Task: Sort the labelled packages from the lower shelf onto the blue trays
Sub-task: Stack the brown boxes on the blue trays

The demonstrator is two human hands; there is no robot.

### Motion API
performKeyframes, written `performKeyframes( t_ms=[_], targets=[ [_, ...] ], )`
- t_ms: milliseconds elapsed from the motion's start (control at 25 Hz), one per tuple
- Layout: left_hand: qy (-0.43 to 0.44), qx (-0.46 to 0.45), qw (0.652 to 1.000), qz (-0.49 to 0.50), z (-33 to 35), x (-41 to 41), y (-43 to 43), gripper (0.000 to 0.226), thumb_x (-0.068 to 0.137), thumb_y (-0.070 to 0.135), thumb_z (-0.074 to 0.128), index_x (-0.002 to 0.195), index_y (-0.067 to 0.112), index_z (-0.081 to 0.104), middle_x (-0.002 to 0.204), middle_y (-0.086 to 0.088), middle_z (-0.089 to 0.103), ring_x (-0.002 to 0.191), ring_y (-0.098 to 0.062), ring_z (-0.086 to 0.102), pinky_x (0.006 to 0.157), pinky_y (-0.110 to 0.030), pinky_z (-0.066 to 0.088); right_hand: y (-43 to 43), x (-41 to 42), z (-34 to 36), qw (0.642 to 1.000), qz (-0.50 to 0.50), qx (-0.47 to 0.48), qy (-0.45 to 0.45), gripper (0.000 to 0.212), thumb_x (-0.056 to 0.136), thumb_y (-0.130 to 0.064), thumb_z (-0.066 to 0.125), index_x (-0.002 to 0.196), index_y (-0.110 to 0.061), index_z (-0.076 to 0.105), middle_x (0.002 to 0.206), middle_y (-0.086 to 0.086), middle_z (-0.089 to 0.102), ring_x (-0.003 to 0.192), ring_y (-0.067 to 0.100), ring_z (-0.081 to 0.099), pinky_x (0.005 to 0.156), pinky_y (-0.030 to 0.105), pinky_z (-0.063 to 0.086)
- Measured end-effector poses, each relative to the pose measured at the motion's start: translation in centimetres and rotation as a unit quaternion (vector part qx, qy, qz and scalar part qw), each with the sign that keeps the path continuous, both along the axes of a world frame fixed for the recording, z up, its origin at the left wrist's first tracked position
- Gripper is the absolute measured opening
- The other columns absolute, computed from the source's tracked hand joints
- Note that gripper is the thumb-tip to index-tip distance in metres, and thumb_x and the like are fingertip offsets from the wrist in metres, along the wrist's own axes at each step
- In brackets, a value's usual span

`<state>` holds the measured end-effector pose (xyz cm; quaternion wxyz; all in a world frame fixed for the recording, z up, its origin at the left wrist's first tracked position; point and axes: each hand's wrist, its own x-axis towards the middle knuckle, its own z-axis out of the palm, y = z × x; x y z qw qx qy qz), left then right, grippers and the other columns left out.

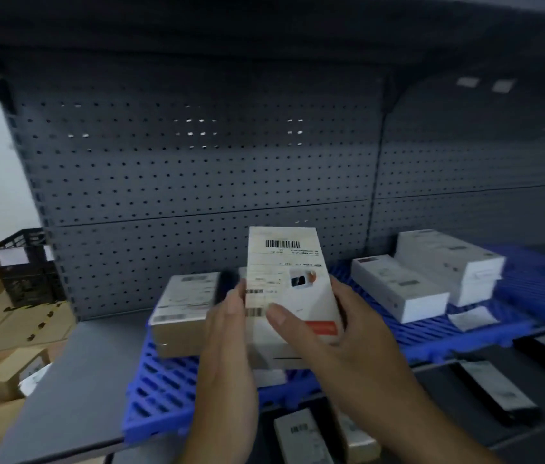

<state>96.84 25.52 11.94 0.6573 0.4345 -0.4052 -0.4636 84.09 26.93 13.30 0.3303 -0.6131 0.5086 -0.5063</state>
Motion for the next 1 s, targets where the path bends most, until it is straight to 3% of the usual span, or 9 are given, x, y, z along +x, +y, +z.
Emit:
performKeyframes(
  t_ms=[80,160,320,400,520,640,720,840,1000],
  targets=[
    [-0.025,0.004,0.997,-0.070,0.6,-4.2,-0.9,0.041,0.106,0.043,0.036,0.127,0.023,0.065,0.125,-0.006,0.066,0.099,-0.019,0.064,0.069,-0.024,0.052,-0.6,-5.3,1.0,1.000,-0.020,0.017,0.016,0.078,0.041,-0.090,0.071,0.109,-0.054,0.055,0.106,-0.042,0.062,0.093,-0.020,0.059,0.068,0.005,0.051],
    [-0.055,-0.013,0.992,-0.112,-0.5,-7.5,-0.9,0.044,0.106,0.036,0.045,0.134,0.007,0.062,0.131,-0.014,0.062,0.108,-0.026,0.060,0.074,-0.026,0.045,-1.1,-10.5,1.4,0.998,-0.022,0.029,0.046,0.082,0.034,-0.089,0.074,0.103,-0.049,0.053,0.097,-0.053,0.055,0.086,-0.028,0.055,0.054,0.000,0.045],
    [-0.149,0.009,0.986,-0.077,-0.2,-15.0,-1.8,0.038,0.101,0.046,0.046,0.134,0.032,0.059,0.136,0.017,0.055,0.124,-0.004,0.053,0.091,-0.016,0.044,-3.0,-17.6,1.3,0.995,-0.009,0.056,0.079,0.062,0.045,-0.071,0.087,0.093,-0.051,0.053,0.087,-0.055,0.055,0.079,-0.028,0.056,0.051,-0.002,0.044],
    [-0.206,-0.036,0.974,-0.083,-1.4,-15.0,-1.7,0.041,0.095,0.062,0.044,0.132,0.050,0.057,0.141,0.036,0.048,0.129,0.014,0.045,0.100,-0.018,0.041,-5.5,-20.2,1.3,0.991,-0.029,0.054,0.122,0.058,0.050,-0.062,0.088,0.094,-0.050,0.051,0.092,-0.039,0.064,0.086,-0.015,0.062,0.061,0.005,0.052],
    [-0.347,-0.134,0.926,0.065,-2.1,-9.6,-3.0,0.036,0.095,0.069,0.042,0.122,0.055,0.062,0.136,0.035,0.051,0.127,0.018,0.044,0.104,-0.024,0.037,-10.5,-22.6,0.9,0.966,-0.081,0.072,0.236,0.081,0.046,-0.071,0.075,0.116,-0.037,0.050,0.111,-0.012,0.061,0.104,0.013,0.059,0.084,0.036,0.058],
    [-0.442,-0.126,0.860,0.220,-2.8,-0.7,-5.1,0.037,0.092,0.073,0.043,0.120,0.057,0.060,0.127,0.030,0.053,0.121,0.003,0.050,0.096,-0.032,0.045,-14.7,-23.4,-0.2,0.948,-0.100,0.079,0.292,0.095,0.049,-0.072,0.070,0.130,-0.027,0.050,0.097,-0.015,0.058,0.096,0.015,0.060,0.071,0.031,0.054],
    [-0.469,-0.084,0.834,0.279,-3.7,5.0,-6.5,0.035,0.090,0.075,0.044,0.121,0.063,0.055,0.127,0.022,0.053,0.121,-0.008,0.051,0.088,-0.034,0.051,-16.4,-23.3,-1.0,0.947,-0.104,0.082,0.292,0.078,0.054,-0.072,0.071,0.120,-0.033,0.054,0.087,-0.023,0.052,0.084,0.008,0.058,0.058,0.022,0.044],
    [-0.499,-0.050,0.813,0.295,-6.7,11.8,-8.2,0.053,0.088,0.070,0.056,0.138,0.051,0.050,0.143,0.030,0.046,0.135,-0.003,0.045,0.103,-0.049,0.051,-18.3,-22.9,-1.5,0.940,-0.113,0.070,0.313,0.042,0.059,-0.071,0.069,0.080,-0.041,0.048,0.078,-0.022,0.058,0.070,-0.002,0.057,0.052,0.024,0.046],
    [-0.566,-0.019,0.746,0.350,-8.3,14.2,-8.7,0.079,0.070,0.087,0.059,0.141,0.053,0.043,0.149,0.023,0.044,0.140,-0.007,0.043,0.104,-0.049,0.048,-19.8,-22.2,-2.2,0.936,-0.105,0.064,0.330,0.041,0.067,-0.065,0.071,0.091,-0.037,0.053,0.085,-0.013,0.068,0.075,0.008,0.066,0.058,0.031,0.055]
  ],
)
